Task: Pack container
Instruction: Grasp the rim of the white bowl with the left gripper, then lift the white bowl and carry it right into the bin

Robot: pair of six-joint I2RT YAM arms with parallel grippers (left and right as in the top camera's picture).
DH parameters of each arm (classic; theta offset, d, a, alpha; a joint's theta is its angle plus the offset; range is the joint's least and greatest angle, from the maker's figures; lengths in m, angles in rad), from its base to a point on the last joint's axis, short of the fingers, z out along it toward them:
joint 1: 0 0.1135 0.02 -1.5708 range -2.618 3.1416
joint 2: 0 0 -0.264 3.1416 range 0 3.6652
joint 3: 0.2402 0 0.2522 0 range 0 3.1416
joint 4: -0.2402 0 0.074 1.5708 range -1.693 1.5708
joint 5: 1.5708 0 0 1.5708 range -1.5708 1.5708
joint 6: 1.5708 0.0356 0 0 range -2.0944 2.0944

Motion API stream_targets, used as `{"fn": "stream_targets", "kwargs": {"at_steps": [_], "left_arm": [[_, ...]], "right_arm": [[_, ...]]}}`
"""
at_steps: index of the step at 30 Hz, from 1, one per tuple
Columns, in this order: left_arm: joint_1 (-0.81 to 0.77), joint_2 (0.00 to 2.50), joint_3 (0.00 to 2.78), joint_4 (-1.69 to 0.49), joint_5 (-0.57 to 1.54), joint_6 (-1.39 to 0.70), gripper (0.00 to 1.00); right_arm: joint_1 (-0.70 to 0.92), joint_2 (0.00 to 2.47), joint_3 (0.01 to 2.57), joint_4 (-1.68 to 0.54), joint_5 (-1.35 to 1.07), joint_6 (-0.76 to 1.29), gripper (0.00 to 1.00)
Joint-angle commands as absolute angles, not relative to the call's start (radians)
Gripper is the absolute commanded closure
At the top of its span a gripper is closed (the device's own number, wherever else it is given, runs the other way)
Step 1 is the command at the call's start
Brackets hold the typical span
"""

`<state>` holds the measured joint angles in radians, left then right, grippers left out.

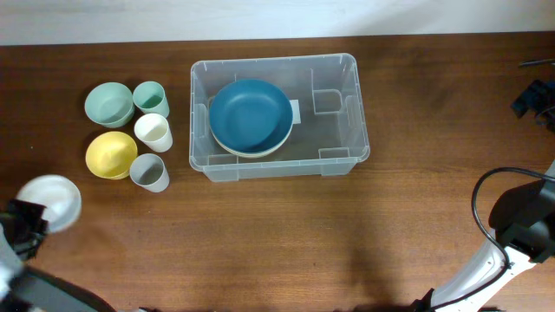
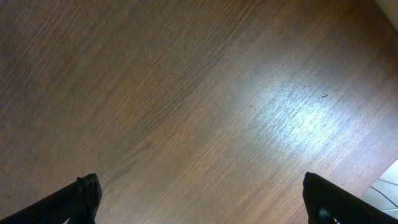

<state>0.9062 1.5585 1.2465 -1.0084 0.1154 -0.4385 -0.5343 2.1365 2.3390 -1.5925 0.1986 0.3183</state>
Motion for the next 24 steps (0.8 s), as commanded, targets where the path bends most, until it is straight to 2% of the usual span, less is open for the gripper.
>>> {"fn": "stream_targets", "kwargs": {"at_steps": [1,6,12,19,24], "left_arm": [[0.874,1.427,1.273,-1.003,0.280,-0.417,0.99],[0.736,1.262,1.275,-0.937,0.402,-0.388,0.99],[0.377,1.158,1.275,-0.783,0.404,-0.410,0.99],[-0.075,1.219,1.275,-0.485,0.393,-0.460,0.99],[-0.308,1.344,1.275,-0.299,0.352,-0.459,0.98]], "right_arm": [[-0.531,2.132,2.338,-1.592,0.214,0.330,0.01],[-0.531,2.132,2.338,-1.592,0.215,0.330,0.01],[-0.531,2.132,2.338,-1.592,0.215,0.330,0.01],[-0.531,2.132,2.338,-1.592,0.215,0.330,0.01],[-0.531,2.132,2.338,-1.592,0.214,0.330,0.01]]}}
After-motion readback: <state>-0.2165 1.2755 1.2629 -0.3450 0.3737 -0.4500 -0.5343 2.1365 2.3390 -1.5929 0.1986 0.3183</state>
